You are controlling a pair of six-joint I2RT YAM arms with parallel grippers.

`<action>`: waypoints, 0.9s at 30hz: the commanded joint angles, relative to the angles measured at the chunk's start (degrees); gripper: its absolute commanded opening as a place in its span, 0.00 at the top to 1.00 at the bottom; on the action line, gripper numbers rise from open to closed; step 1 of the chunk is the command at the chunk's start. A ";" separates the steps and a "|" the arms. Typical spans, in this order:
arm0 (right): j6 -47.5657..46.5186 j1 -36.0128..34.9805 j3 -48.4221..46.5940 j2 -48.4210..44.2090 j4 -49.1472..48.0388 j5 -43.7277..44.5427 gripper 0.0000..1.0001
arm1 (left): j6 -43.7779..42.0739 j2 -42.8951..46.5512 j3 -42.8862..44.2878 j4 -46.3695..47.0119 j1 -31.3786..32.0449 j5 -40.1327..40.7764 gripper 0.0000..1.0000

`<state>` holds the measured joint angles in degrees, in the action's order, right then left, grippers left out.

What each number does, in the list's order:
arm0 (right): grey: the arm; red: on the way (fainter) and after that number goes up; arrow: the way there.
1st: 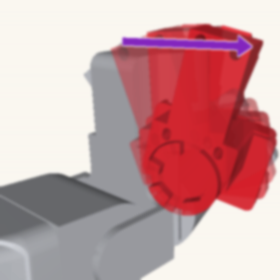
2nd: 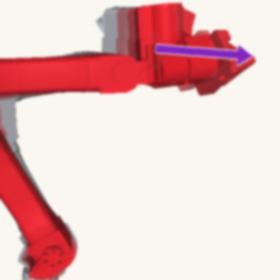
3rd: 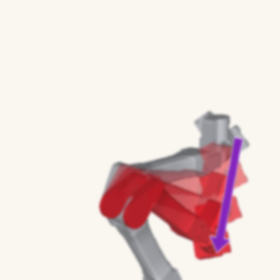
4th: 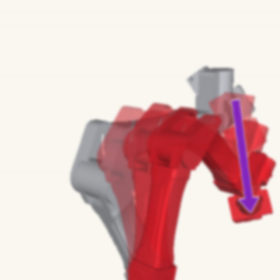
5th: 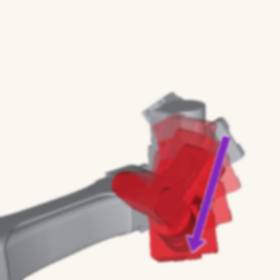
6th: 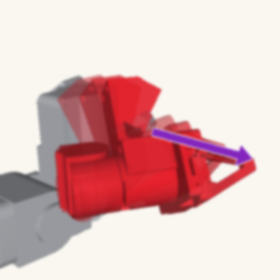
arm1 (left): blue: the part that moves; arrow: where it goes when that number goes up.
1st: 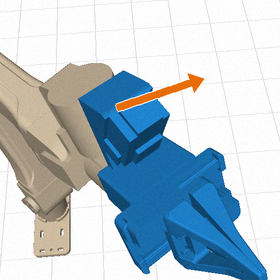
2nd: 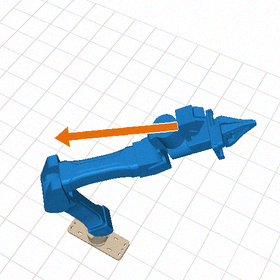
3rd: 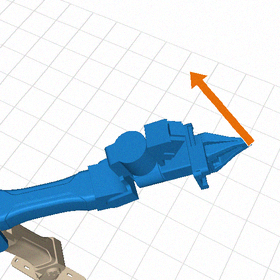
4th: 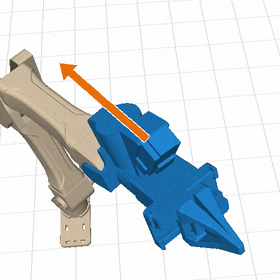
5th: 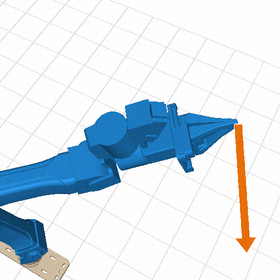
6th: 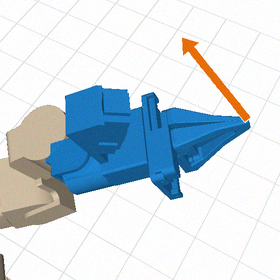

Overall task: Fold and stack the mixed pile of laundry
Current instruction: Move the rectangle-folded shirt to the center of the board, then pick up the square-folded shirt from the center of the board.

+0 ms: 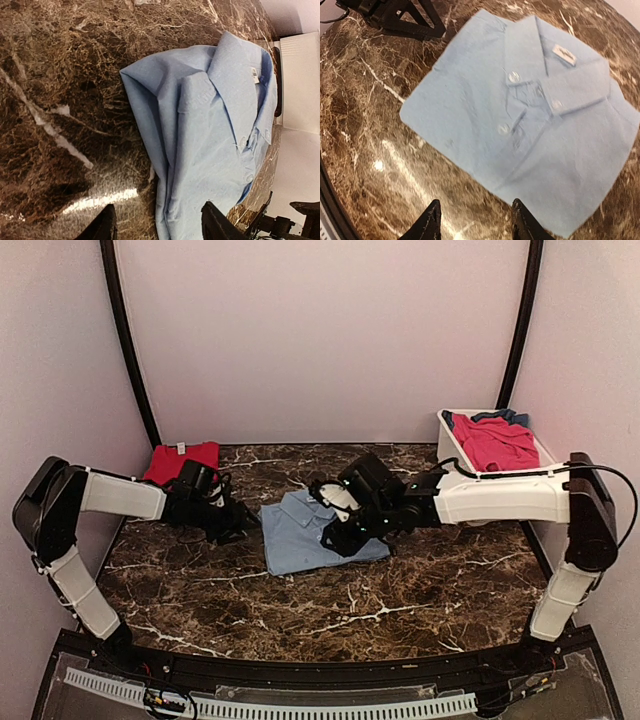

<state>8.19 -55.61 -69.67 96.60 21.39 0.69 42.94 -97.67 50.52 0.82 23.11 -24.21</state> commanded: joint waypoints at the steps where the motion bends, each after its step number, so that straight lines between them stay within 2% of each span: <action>1: -7.75 -5.34 -8.25 10.00 -4.22 3.74 0.56 | 2.59 5.69 -3.80 0.54 -0.42 -0.18 0.41; 7: -14.86 -10.88 -16.11 18.96 -5.23 5.31 0.57 | 3.34 7.72 -5.99 1.32 -0.76 0.07 0.39; 15: -18.62 -12.41 -20.28 27.33 -5.60 4.93 0.58 | 5.15 9.38 -7.91 2.86 -0.87 0.28 0.37; 21: -19.87 -12.50 -23.36 31.94 -5.03 9.47 0.60 | 6.15 9.70 -9.31 4.99 -0.88 -0.24 0.36; 24: -20.47 -12.50 -23.66 32.95 -5.22 11.22 0.64 | 6.39 9.89 -9.80 5.58 -0.88 -0.38 0.36; 27: -21.07 -12.59 -23.71 33.89 -5.13 14.49 0.76 | 6.43 9.95 -10.01 6.00 -0.88 -0.20 0.36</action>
<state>-11.53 -67.88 -92.27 127.96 16.45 9.96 48.88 -89.91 41.63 5.13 22.63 -24.23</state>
